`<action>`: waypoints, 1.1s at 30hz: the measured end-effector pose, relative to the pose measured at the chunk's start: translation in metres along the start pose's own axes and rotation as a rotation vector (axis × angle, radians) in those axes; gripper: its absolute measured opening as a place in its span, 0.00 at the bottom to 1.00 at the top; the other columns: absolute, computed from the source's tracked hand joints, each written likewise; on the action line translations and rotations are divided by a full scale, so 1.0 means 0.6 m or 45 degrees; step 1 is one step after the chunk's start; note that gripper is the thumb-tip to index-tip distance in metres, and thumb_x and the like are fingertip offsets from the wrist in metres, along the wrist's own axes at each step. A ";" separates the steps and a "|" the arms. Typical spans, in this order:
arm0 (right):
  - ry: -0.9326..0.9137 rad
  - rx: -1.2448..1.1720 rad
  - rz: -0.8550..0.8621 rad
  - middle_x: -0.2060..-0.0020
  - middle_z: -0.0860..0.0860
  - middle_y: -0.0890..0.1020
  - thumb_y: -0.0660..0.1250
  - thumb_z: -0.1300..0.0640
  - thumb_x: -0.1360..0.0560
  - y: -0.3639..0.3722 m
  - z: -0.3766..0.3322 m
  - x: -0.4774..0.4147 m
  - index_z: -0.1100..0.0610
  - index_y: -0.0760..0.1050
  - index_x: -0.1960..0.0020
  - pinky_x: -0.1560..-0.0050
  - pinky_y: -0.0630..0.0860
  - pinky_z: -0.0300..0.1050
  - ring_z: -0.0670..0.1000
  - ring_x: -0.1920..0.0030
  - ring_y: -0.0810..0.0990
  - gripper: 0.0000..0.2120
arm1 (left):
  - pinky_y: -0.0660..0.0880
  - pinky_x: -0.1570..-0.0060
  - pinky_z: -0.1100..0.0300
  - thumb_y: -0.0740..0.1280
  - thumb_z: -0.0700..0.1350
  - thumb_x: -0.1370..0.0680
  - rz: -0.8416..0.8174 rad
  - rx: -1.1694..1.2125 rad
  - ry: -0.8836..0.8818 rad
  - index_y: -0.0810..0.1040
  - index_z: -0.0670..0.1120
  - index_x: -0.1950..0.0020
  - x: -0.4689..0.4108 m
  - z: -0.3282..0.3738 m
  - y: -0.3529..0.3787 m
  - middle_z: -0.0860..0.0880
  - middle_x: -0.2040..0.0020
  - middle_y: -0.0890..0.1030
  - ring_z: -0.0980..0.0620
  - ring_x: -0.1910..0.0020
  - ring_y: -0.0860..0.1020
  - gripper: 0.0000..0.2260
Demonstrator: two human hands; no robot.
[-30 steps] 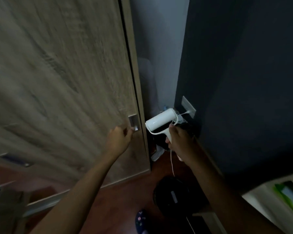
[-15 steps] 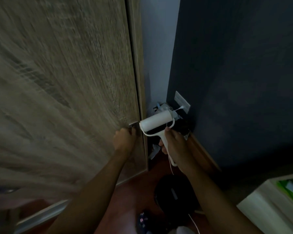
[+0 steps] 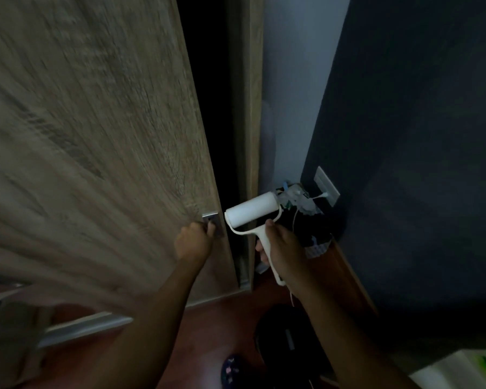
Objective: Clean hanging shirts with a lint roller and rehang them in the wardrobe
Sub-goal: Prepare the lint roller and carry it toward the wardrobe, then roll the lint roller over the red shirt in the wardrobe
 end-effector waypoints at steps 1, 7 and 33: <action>-0.014 0.006 -0.031 0.69 0.52 0.78 0.55 0.49 0.16 0.010 -0.003 0.001 0.64 0.76 0.56 0.73 0.71 0.38 0.45 0.74 0.76 0.22 | 0.76 0.53 0.51 0.60 0.60 0.21 0.006 -0.005 -0.040 0.84 0.47 0.49 0.001 -0.017 -0.005 0.39 0.53 0.84 0.37 0.48 0.81 0.21; -0.065 -0.005 -0.233 0.70 0.53 0.77 0.53 0.51 0.15 0.069 -0.020 0.017 0.64 0.74 0.56 0.76 0.68 0.36 0.44 0.77 0.71 0.21 | 0.75 0.51 0.48 0.59 0.56 0.19 0.008 0.048 -0.280 0.83 0.42 0.47 0.007 -0.127 -0.045 0.37 0.49 0.83 0.36 0.45 0.80 0.20; -0.440 0.235 -0.576 0.69 0.51 0.79 0.68 0.54 0.22 0.481 -0.109 0.054 0.58 0.74 0.56 0.68 0.72 0.42 0.43 0.73 0.74 0.09 | 0.66 0.30 0.37 0.75 0.58 0.30 1.034 0.353 -0.273 0.44 0.50 0.19 0.000 -0.388 -0.497 0.37 0.20 0.51 0.38 0.22 0.55 0.51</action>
Point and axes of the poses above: each hand's wrist, its own x-axis away from the middle knuckle, its own y-axis out of the palm, z = x × y, the point moved 6 cm from there along -x, towards the middle knuckle
